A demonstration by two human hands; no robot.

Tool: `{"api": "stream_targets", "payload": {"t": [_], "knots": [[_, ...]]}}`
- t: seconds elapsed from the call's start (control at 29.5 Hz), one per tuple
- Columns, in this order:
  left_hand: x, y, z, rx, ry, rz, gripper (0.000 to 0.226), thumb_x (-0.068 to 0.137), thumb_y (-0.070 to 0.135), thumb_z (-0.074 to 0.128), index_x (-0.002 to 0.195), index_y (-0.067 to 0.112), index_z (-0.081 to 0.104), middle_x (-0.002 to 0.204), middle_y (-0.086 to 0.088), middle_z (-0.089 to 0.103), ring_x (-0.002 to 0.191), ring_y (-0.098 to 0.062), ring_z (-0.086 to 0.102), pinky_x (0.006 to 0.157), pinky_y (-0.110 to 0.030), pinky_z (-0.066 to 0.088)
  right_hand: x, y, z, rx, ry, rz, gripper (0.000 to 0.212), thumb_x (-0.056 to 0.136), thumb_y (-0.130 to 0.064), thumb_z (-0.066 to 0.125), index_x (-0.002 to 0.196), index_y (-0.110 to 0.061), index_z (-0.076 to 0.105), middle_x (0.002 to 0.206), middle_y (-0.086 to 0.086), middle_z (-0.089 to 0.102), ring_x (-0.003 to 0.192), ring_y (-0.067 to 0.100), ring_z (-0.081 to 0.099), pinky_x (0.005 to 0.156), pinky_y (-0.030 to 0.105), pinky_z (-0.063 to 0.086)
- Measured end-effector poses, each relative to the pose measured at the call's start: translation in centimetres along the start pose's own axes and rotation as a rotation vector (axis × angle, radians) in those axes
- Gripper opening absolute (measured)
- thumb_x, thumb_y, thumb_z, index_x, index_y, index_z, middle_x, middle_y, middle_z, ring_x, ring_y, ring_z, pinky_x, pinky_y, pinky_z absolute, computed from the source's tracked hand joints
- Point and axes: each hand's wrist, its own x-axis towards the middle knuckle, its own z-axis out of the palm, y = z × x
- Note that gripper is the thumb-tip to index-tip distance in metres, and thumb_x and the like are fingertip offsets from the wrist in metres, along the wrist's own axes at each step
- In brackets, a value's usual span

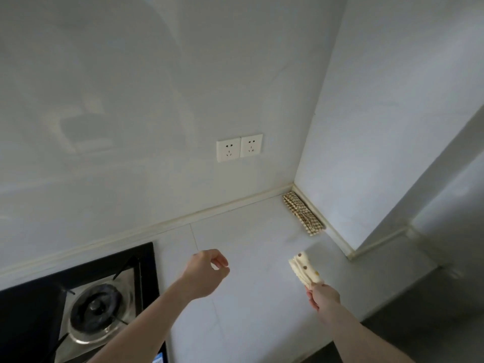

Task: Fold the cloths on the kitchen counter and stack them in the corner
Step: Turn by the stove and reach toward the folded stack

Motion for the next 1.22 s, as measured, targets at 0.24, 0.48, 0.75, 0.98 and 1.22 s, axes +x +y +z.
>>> {"api": "stream_targets", "payload": {"t": [0.24,0.48,0.75,0.98,1.22], "knots": [[3.2,2.1,1.7,0.016,0.028,-0.022,0.003,0.092,0.03,0.07,0.095,0.03,0.071,0.096,0.018,0.07,0.084,0.0,0.062,0.068,-0.015,0.045,6.6,-6.2,-1.5,0.076,0.094,0.006,0.019,0.096,-0.011,0.064,0.082,0.001,0.066,0.069,0.01,0.067,0.056,0.019,0.058,0.05,0.028,0.045],[4.4,2.4,2.2,0.025,0.024,-0.062,0.006,0.094,0.028,0.068,0.098,0.031,0.071,0.097,0.018,0.069,0.084,-0.002,0.065,0.068,-0.013,0.046,11.4,-7.8,-2.7,0.094,0.124,0.058,0.014,0.089,-0.008,0.07,0.097,0.002,0.069,0.077,0.013,0.072,0.061,0.023,0.063,0.06,0.034,0.051],[4.4,1.6,2.0,-0.008,0.05,-0.116,0.005,0.094,0.027,0.068,0.096,0.03,0.071,0.096,0.019,0.069,0.084,-0.004,0.066,0.072,-0.019,0.051,12.6,-8.9,-2.5,0.081,0.122,0.051,0.015,0.097,-0.001,0.056,0.11,0.005,0.062,0.08,0.017,0.064,0.055,0.02,0.057,0.043,0.027,0.049],[1.2,-1.5,1.3,-0.053,0.081,-0.164,0.008,0.096,0.024,0.067,0.097,0.031,0.07,0.099,0.017,0.069,0.085,-0.005,0.067,0.073,-0.019,0.053,8.4,-6.5,-0.9,-0.018,-0.018,0.117,0.049,0.099,-0.018,0.054,0.144,-0.004,0.04,0.125,0.025,0.056,0.084,0.034,0.063,0.087,0.053,0.059],[-6.5,-8.0,-0.8,-0.094,0.166,-0.275,0.008,0.093,0.028,0.07,0.097,0.034,0.073,0.093,0.015,0.073,0.087,-0.003,0.068,0.086,-0.029,0.058,-4.8,0.2,9.4,-0.43,-0.101,-0.337,0.049,0.1,-0.019,0.06,0.141,-0.002,0.042,0.142,0.029,0.043,0.114,0.047,0.06,0.098,0.048,0.046]]}}
